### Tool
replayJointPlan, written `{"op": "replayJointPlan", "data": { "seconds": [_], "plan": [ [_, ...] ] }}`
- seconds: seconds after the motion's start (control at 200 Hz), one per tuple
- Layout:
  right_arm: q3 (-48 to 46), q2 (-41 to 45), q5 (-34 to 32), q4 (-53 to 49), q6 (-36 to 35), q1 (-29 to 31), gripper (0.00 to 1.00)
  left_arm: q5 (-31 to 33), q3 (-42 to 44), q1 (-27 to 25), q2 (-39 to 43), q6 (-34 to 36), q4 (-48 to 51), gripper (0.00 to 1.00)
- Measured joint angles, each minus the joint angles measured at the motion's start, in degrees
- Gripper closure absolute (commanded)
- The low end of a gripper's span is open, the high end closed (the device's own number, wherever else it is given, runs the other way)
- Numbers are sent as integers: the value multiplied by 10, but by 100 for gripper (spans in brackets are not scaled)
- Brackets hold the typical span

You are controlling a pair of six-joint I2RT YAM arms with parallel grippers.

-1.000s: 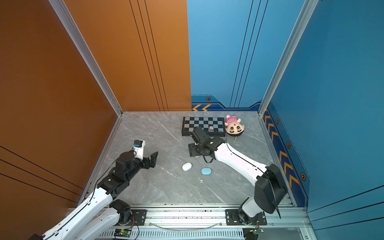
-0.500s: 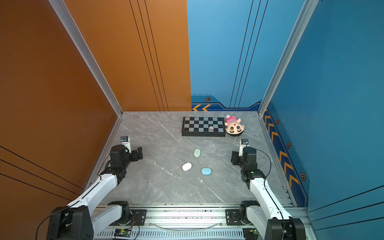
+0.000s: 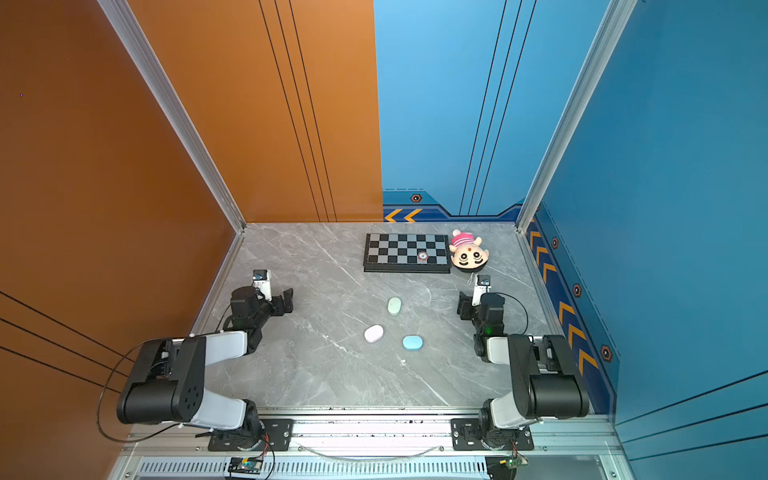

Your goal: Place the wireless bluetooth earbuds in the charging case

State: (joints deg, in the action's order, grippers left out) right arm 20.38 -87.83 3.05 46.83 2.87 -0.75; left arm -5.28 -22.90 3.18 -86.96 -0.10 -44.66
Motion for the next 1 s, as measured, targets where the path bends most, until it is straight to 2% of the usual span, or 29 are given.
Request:
{"op": "replayJointPlan", "data": {
  "seconds": [0.07, 0.42, 1.001],
  "plan": [
    [0, -6, -2, 13, 0, 0, 0, 10, 5, -11, -25, 1, -18, 2],
    [7, -7, -41, 30, 3, 7, 0, 83, 6, -37, -32, 1, -61, 2],
    [7, -7, -55, 33, 3, 12, 0, 100, 6, -40, -32, 1, -70, 2]
  ]
}}
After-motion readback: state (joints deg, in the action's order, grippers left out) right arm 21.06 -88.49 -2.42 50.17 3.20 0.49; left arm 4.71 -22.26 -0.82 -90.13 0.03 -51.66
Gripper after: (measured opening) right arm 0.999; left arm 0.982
